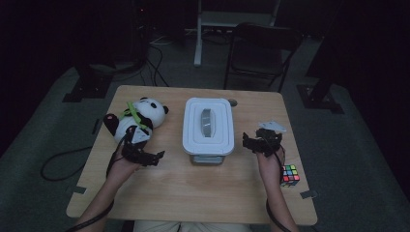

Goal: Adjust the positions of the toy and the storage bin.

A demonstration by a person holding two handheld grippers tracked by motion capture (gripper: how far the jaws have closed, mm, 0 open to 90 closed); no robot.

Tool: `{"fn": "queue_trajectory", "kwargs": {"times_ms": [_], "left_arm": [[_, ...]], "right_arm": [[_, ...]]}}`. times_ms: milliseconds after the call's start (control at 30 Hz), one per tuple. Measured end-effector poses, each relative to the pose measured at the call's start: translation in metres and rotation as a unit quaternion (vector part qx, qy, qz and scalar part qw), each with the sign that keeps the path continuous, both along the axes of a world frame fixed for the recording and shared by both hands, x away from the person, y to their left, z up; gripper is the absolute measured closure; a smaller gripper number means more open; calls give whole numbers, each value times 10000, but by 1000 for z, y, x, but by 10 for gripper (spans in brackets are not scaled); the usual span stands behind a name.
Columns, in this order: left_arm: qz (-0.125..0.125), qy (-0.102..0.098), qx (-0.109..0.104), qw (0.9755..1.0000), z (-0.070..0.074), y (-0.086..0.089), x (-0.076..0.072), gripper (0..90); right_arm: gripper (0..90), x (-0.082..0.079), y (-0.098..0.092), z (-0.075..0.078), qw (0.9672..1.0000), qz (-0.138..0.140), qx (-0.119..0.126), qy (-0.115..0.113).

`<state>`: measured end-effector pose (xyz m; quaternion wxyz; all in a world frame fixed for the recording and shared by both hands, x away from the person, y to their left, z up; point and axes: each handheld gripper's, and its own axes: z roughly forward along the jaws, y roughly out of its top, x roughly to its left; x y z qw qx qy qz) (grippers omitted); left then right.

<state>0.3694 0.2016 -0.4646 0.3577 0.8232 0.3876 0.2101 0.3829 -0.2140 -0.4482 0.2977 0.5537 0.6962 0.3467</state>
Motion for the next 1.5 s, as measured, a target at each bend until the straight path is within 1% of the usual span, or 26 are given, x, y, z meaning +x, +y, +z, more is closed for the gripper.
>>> {"fn": "queue_trajectory", "kwargs": {"times_ms": [100, 200, 233, 267, 300, 333, 367, 433, 467, 500, 567, 600, 667, 700, 767, 833, 900, 967, 1000, 1100, 1167, 1300, 1367, 1400, 1467, 1500], "left_arm": [[108, -68, 136, 9998, -2, -13, 13, 17], [90, -3, 195, 9998, -3, -26, 27, 17], [130, -44, 274, 9995, -4, -31, 32, 17], [129, -79, 422, 9990, -5, -37, 37, 17], [111, -44, 460, 9989, -6, -42, 43, 17], [88, 20, 354, 9993, -7, -45, 49, 17], [116, 66, 365, 9992, -7, -49, 56, 17], [144, 60, 516, 9985, -9, -56, 67, 17], [167, 88, 455, 9988, -10, -59, 72, 17], [275, 127, 452, 9985, -10, -62, 82, 17], [302, 159, 395, 9986, -10, -63, 86, 17], [361, 140, 369, 9986, -10, -64, 89, 17], [461, 74, 482, 9977, -11, -67, 94, 17], [454, 105, 476, 9978, -11, -68, 97, 17], [470, 114, 453, 9978, -12, -70, 99, 17], [422, 160, 474, 9979, -12, -74, 101, 17], [406, 168, 491, 9978, -12, -76, 102, 17], [389, 183, 453, 9980, -12, -77, 103, 17], [389, 183, 479, 9979, -11, -78, 103, 17], [310, 207, 491, 9981, -12, -80, 102, 22], [274, 231, 496, 9981, -11, -82, 100, 45], [208, 231, 572, 9979, -10, -85, 95, 45], [167, 245, 578, 9979, -9, -85, 90, 45], [138, 244, 589, 9979, -9, -86, 88, 45], [99, 247, 569, 9980, -10, -85, 85, 45], [91, 253, 558, 9981, -10, -85, 83, 45]], "right_arm": [[130, 11, 3, -14, 9997, 64, 108, 215], [130, 19, 6, -26, 9989, 196, 260, 339], [130, 21, 8, -30, 9986, 235, 271, 378], [131, 23, 9, -33, 9984, 255, 272, 430], [135, 25, 9, -35, 9981, 266, 341, 431], [135, 27, 9, -37, 9977, 287, 447, 416], [136, 29, 9, -39, 9973, 279, 513, 454], [136, 32, 9, -41, 9969, 254, 574, 478], [136, 34, 10, -42, 9965, 310, 589, 511], [136, 35, 11, -43, 9963, 337, 592, 522], [136, 37, 11, -45, 9962, 366, 589, 533], [136, 39, 11, -47, 9953, 445, 653, 563], [136, 40, 11, -48, 9950, 459, 676, 579], [136, 41, 11, -49, 9945, 484, 700, 609], [136, 42, 12, -50, 9928, 600, 799, 659], [135, 41, 14, -49, 9919, 705, 821, 673], [144, 41, 17, -48, 9897, 896, 872, 703], [153, 39, 19, -45, 9916, 916, 636, 655], [153, 38, 19, -44, 9918, 942, 571, 647], [166, 35, 18, -42, 9911, 1013, 557, 667], [179, 31, 16, -41, 9902, 1069, 559, 699], [186, 25, 16, -41, 9903, 1083, 502, 713], [188, 19, 15, -41, 9898, 1078, 550, 754], [188, 13, 14, -42, 9894, 1099, 567, 760], [188, 9, 14, -43, 9891, 1113, 565, 785], [188, 1, 15, -45, 9884, 1146, 570, 817]]}}
